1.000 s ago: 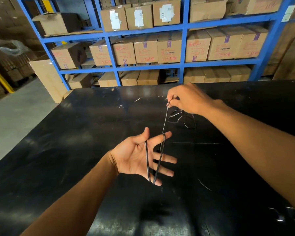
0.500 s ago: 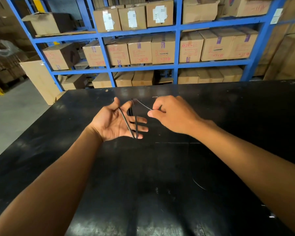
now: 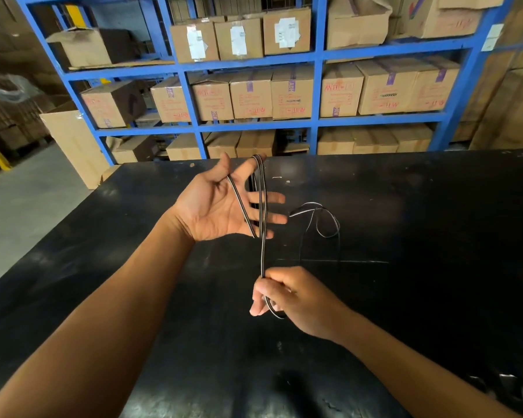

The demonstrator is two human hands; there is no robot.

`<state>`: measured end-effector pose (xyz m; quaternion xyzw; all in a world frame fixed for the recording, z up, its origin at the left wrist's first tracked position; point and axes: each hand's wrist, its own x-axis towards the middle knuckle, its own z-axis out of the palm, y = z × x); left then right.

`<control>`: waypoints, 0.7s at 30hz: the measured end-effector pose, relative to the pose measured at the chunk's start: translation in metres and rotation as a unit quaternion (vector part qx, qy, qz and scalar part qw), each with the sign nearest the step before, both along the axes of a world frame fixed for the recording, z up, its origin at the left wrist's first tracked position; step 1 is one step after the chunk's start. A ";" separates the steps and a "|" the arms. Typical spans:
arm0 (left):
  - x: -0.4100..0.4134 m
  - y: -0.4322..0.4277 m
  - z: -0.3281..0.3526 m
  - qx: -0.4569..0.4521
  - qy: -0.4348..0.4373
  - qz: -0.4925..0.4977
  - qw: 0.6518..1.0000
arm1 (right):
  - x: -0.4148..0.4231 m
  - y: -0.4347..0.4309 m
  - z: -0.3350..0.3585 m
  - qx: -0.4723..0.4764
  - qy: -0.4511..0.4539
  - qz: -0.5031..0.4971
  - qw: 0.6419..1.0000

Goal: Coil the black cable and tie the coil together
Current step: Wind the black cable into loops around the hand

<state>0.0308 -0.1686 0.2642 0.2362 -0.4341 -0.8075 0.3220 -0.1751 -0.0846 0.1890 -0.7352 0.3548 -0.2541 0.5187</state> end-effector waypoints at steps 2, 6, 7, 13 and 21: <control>0.001 0.003 -0.003 0.004 0.023 -0.012 1.000 | 0.003 -0.006 -0.008 -0.007 0.022 -0.004 1.000; -0.003 0.013 -0.006 0.007 0.054 -0.046 0.997 | 0.002 -0.040 -0.019 -0.067 0.101 -0.020 0.992; -0.007 0.017 -0.006 0.007 0.052 -0.056 0.997 | -0.001 -0.053 -0.017 -0.092 0.124 -0.030 0.987; -0.017 0.043 -0.007 -0.001 0.036 -0.131 0.991 | -0.014 -0.116 0.032 -0.232 0.288 -0.077 0.926; -0.012 0.044 -0.038 0.053 -0.036 -0.088 0.994 | -0.006 -0.142 0.105 -0.327 0.321 -0.125 0.880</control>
